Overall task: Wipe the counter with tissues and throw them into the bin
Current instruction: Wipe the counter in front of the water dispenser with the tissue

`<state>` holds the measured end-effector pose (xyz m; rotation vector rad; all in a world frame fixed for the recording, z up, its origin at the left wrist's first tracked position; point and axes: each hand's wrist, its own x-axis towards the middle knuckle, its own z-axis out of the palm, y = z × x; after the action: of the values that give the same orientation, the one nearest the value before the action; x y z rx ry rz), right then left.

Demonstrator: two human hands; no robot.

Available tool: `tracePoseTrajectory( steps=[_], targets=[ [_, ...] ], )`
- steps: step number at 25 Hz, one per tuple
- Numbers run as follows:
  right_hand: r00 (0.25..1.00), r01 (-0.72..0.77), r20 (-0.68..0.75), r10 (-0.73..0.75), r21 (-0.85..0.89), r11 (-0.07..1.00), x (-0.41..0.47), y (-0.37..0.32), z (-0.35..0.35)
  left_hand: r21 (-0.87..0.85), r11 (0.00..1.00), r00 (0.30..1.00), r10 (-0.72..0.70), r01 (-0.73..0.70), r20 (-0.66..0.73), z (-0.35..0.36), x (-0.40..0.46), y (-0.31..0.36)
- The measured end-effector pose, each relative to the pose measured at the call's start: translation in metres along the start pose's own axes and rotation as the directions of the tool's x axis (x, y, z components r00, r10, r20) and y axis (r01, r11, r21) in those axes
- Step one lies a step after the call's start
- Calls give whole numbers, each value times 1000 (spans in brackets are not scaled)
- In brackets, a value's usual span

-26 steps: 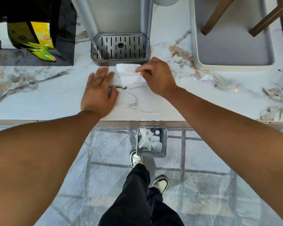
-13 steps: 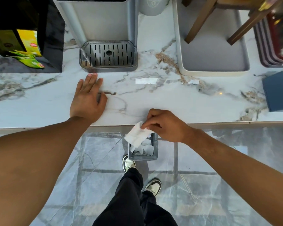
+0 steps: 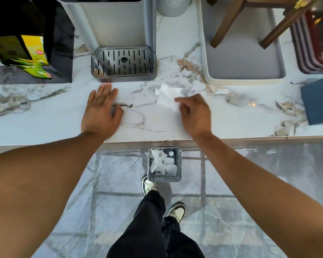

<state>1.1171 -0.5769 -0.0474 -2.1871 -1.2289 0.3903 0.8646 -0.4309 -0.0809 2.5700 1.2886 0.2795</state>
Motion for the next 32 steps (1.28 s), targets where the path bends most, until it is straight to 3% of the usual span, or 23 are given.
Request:
tracePoseTrajectory(
  steps=[3,5,6,9,12,16,20,23,25,27,28,29,32],
  targets=[
    [934,185,279,-222,152,971,-54,-12,2,0,1000,1000,-2,2,0,0,-1,-1],
    [863,190,429,-268,216,958,-71,-7,-10,-1,1000,1000,-3,3,5,0,-1,-1],
    [860,181,438,-263,221,958,-68,-3,-17,0,1000,1000,-2,2,8,0,-1,-1],
    [965,151,198,-171,113,982,-21,5,-31,12,1000,1000,-1,1,11,1,-1,-1],
    [1000,10,0,-10,21,1000,38,0,-26,17,1000,1000,-2,2,15,0,-1,-1],
    [995,-94,18,95,-36,995,74,-18,10,31,999,1000,-8,7,20,-1,0,-1],
    [982,100,155,-104,31,994,55,-46,36,37,999,1000,-7,6,23,-1,1,0],
    [897,270,316,-308,160,950,17,-52,36,51,999,1000,-2,1,21,-1,0,0],
    [777,334,478,-409,238,912,-8,-43,24,38,999,1000,-1,0,10,0,1,0],
    [665,301,624,-409,278,912,-23,-31,5,33,999,1000,-5,5,8,0,0,0],
    [655,262,653,-381,276,925,-21,-25,-5,39,999,1000,-7,6,9,1,-1,-1],
    [691,244,628,-358,263,933,-12,-22,-9,43,999,1000,-9,9,9,1,-1,-1],
    [893,264,335,-299,147,953,39,-27,0,43,999,1000,-15,14,13,3,1,-2]
  ],
)
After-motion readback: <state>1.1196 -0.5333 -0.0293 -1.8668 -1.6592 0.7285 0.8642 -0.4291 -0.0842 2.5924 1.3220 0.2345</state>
